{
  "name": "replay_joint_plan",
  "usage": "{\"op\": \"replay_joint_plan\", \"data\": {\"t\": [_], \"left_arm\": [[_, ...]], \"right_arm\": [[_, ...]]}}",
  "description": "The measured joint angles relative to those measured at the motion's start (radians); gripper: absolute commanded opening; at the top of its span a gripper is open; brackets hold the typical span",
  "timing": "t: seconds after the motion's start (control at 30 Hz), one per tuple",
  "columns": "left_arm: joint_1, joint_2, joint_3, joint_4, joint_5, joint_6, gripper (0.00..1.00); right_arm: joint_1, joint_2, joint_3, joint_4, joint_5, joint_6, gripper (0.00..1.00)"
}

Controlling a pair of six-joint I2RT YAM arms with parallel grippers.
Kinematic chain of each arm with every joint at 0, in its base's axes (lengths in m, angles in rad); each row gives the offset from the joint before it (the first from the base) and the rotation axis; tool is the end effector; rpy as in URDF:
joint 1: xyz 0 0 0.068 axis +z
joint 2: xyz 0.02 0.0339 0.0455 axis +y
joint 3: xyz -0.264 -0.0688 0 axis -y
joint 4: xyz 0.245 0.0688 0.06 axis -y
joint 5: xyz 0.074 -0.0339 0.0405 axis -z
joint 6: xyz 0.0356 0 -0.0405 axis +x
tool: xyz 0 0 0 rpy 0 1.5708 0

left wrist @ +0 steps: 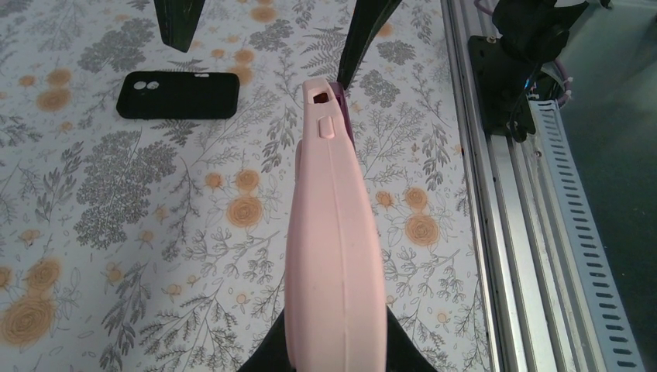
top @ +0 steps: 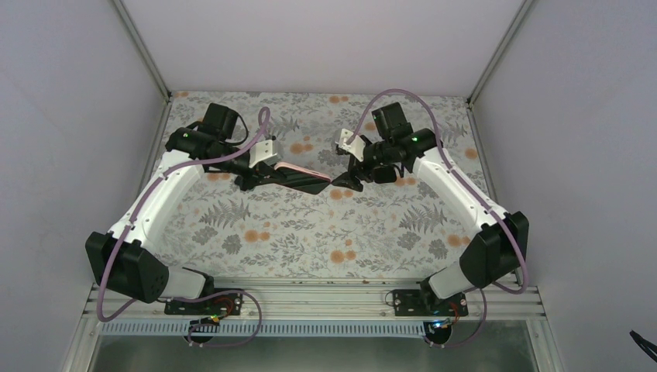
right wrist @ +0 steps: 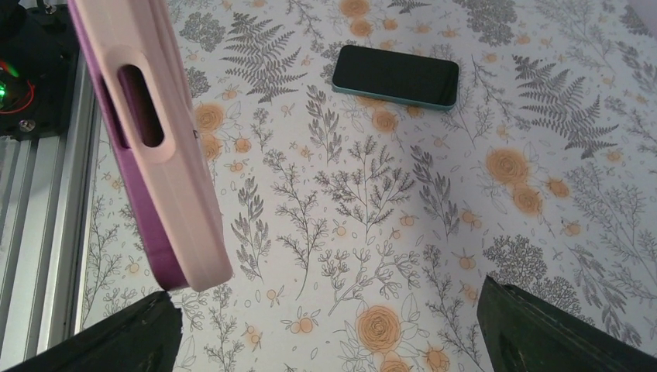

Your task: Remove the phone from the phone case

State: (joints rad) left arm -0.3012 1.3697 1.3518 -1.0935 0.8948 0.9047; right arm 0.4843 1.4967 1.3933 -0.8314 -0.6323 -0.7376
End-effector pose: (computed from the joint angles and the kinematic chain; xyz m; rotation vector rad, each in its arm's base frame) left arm 0.2362 -0.1025 0.3415 1.5208 1.7527 -0.8963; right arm 0.2658 0.1636 0.3285 -1.5612 1.7864 0.6674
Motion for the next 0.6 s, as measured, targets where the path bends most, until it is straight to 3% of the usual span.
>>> {"op": "replay_joint_plan", "data": {"t": [0.6], "left_arm": [[0.003, 0.0, 0.0, -0.003, -0.015, 0.001, 0.02]], "right_arm": [[0.0, 0.039, 0.012, 0.029, 0.024, 0.006, 0.98]]}}
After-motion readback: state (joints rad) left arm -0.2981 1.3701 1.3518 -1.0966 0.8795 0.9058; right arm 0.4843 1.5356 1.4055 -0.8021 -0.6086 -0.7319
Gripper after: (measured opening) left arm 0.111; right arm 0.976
